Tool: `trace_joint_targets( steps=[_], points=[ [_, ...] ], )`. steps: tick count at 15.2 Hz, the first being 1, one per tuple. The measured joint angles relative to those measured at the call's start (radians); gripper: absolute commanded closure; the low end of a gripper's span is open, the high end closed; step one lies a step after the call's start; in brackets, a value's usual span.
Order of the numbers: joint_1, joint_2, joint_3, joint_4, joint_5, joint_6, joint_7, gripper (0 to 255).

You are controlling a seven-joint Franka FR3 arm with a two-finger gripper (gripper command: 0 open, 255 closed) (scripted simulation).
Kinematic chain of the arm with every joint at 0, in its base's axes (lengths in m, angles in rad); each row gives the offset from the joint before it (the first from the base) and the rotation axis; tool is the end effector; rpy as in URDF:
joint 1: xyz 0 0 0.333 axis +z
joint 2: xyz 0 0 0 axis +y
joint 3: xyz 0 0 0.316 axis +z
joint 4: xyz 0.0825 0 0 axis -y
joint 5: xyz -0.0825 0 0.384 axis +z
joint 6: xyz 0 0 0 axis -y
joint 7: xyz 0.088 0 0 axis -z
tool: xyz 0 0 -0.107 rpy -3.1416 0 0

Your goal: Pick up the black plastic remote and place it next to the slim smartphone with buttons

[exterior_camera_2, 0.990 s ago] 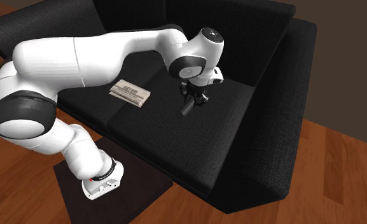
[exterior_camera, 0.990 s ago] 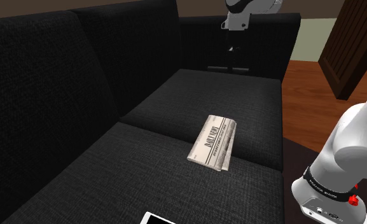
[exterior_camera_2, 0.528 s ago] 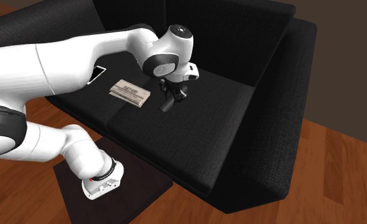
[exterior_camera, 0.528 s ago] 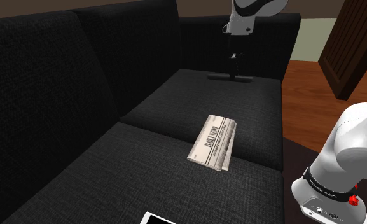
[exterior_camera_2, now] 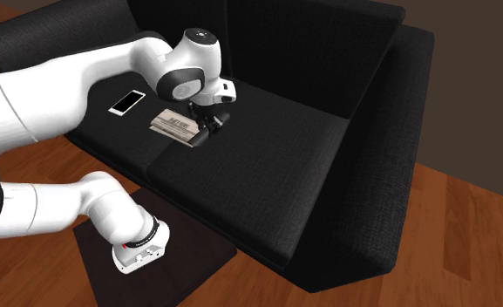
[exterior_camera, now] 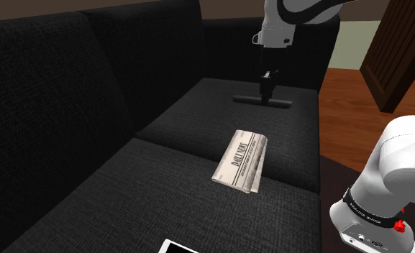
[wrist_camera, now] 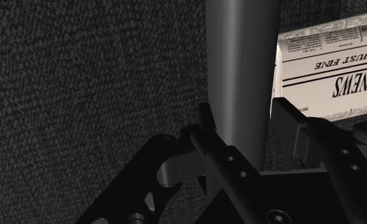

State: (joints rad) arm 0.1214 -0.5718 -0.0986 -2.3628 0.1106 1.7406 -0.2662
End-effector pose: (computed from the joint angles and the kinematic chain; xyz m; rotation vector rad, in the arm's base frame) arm 0.3739 0.0139 0.5287 -2.9444 -0.4215 0.0513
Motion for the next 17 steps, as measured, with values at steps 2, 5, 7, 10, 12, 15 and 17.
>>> trace_joint_targets(
  steps=[2,5,7,10,12,15,17],
  points=[
    [0.016,-0.046,0.036,-0.035,0.020,-0.006,0.044,255],
    [0.042,-0.111,0.093,-0.088,0.055,-0.007,0.110,255],
    [0.062,-0.148,0.133,-0.107,0.083,-0.017,0.158,255],
    [0.091,-0.205,0.187,-0.139,0.123,-0.029,0.222,255],
    [0.115,-0.232,0.232,-0.146,0.157,-0.038,0.274,255],
    [0.150,-0.265,0.296,-0.159,0.207,-0.043,0.346,255],
    [0.173,-0.279,0.341,-0.165,0.242,-0.038,0.394,255]
  ],
)
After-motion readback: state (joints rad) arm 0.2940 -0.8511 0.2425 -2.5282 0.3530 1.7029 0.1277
